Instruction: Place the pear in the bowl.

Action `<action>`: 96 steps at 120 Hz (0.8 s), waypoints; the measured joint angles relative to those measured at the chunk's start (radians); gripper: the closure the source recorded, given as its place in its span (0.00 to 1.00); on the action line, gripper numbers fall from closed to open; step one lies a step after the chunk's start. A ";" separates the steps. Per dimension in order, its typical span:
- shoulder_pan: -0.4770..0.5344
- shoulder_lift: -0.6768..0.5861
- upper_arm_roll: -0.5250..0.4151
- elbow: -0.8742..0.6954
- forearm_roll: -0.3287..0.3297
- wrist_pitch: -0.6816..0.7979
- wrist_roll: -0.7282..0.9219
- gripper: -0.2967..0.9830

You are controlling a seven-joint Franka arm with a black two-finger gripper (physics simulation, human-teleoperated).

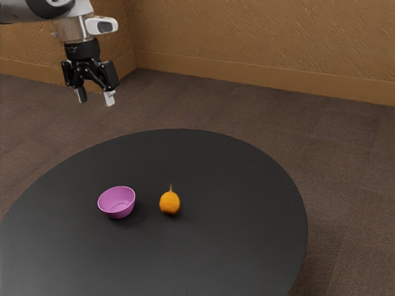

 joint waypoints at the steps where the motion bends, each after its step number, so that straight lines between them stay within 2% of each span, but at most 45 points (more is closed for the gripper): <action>1: -0.002 0.000 0.000 0.000 0.000 0.003 0.001 0.25; 30: -0.056 0.022 -0.001 -0.022 0.008 0.091 -0.009 0.25; 49: -0.194 0.116 -0.002 -0.067 0.025 0.183 -0.071 0.25; 60: -0.234 0.175 -0.002 -0.090 0.028 0.246 -0.116 0.25; 96: -0.249 0.236 0.000 -0.292 0.030 0.516 -0.283 0.25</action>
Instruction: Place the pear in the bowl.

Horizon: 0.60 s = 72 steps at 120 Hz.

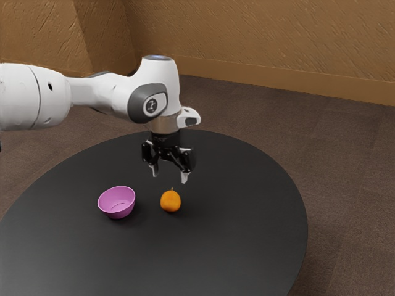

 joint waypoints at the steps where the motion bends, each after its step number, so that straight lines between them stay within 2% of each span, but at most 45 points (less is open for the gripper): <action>1: 0.001 0.003 0.000 -0.002 0.000 0.007 -0.004 0.25; 42: 0.019 0.062 0.007 -0.129 0.066 0.274 -0.126 0.25; 72: 0.023 0.115 0.007 -0.141 0.091 0.376 -0.179 0.25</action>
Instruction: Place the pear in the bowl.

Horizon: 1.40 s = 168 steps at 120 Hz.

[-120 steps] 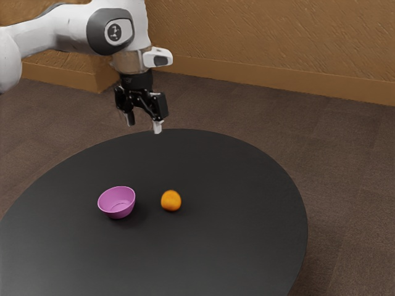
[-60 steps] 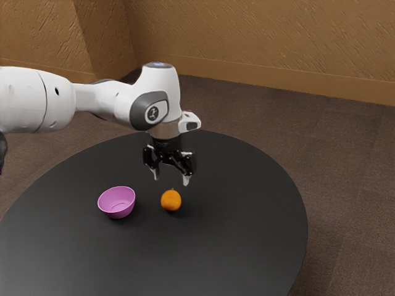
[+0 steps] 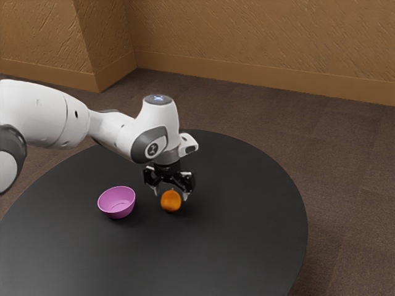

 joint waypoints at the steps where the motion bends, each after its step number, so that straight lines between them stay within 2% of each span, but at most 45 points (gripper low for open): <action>1: 0.000 0.002 0.000 0.000 0.000 0.003 -0.001 0.25; 50: 0.014 0.026 -0.001 -0.039 -0.005 0.068 -0.052 0.25; 82: 0.021 0.045 0.000 -0.036 -0.008 0.104 -0.071 0.29; 121: 0.028 0.056 0.000 -0.023 -0.009 0.120 -0.084 0.42; 144: 0.028 0.060 0.000 -0.020 -0.006 0.122 -0.091 0.45; 168: 0.029 0.000 0.000 -0.036 0.003 0.116 -0.103 0.53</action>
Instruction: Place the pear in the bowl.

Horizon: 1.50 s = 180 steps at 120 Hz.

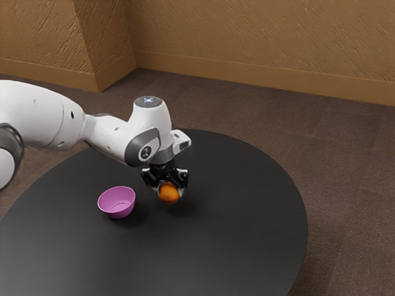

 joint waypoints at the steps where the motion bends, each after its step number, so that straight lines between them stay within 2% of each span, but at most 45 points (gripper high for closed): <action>1: 0.003 -0.006 0.000 -0.004 0.000 0.000 -0.001 0.54; 43: 0.180 -0.226 0.000 -0.164 0.011 -0.056 -0.012 0.52; 60: 0.232 -0.258 0.000 -0.221 0.009 -0.074 -0.009 0.51; 84: 0.236 -0.235 0.000 -0.225 0.006 -0.082 -0.002 0.49; 103: 0.234 -0.224 0.000 -0.223 -0.001 -0.083 0.008 0.38; 120: 0.233 -0.221 0.000 -0.220 -0.002 -0.083 0.017 0.31; 140: 0.222 -0.312 -0.007 -0.211 -0.002 -0.091 0.028 0.28; 152: 0.212 -0.397 -0.014 -0.170 -0.005 -0.144 0.045 0.27; 160: 0.207 -0.423 -0.022 -0.090 -0.021 -0.219 0.068 0.26; 180: 0.170 -0.374 -0.008 0.271 -0.090 -0.476 0.173 0.26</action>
